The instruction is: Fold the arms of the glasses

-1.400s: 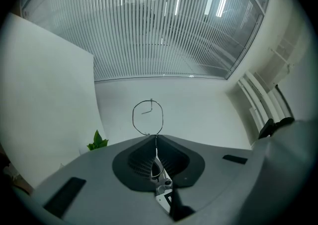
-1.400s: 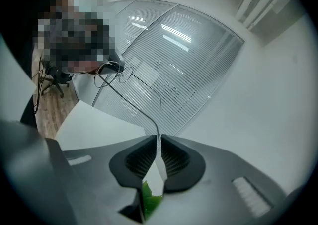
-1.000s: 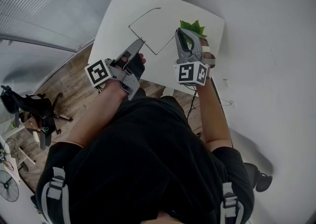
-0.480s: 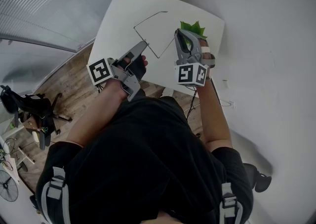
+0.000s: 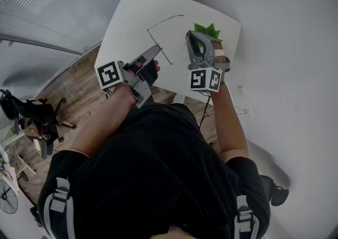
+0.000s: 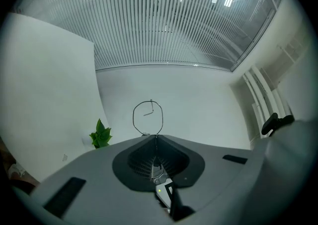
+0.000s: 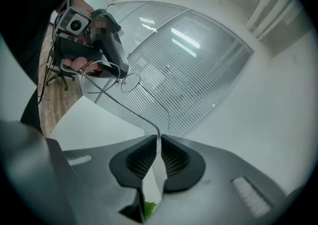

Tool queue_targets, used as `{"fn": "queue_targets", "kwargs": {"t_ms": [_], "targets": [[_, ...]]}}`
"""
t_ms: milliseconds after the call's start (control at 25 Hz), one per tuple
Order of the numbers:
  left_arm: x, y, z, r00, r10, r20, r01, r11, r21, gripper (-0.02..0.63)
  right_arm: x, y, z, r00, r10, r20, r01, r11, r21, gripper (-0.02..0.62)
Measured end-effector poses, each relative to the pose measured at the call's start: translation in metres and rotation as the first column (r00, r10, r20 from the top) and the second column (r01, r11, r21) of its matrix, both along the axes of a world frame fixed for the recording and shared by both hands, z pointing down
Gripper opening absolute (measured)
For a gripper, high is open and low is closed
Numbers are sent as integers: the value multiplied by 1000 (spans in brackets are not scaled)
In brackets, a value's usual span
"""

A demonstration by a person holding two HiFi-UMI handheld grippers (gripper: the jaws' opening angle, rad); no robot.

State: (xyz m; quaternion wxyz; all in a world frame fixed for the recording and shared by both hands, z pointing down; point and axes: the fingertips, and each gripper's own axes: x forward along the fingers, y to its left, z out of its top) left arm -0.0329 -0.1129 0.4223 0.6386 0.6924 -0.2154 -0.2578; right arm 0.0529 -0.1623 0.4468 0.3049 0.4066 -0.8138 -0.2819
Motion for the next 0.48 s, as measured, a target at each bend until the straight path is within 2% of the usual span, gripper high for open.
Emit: {"fn": "queue_targets", "kwargs": {"t_ms": [480], "targets": [[3, 1, -2, 1000, 29, -10, -29, 1000, 1, 14, -16, -1, -2, 999, -38, -18, 38, 999, 6, 38]]}}
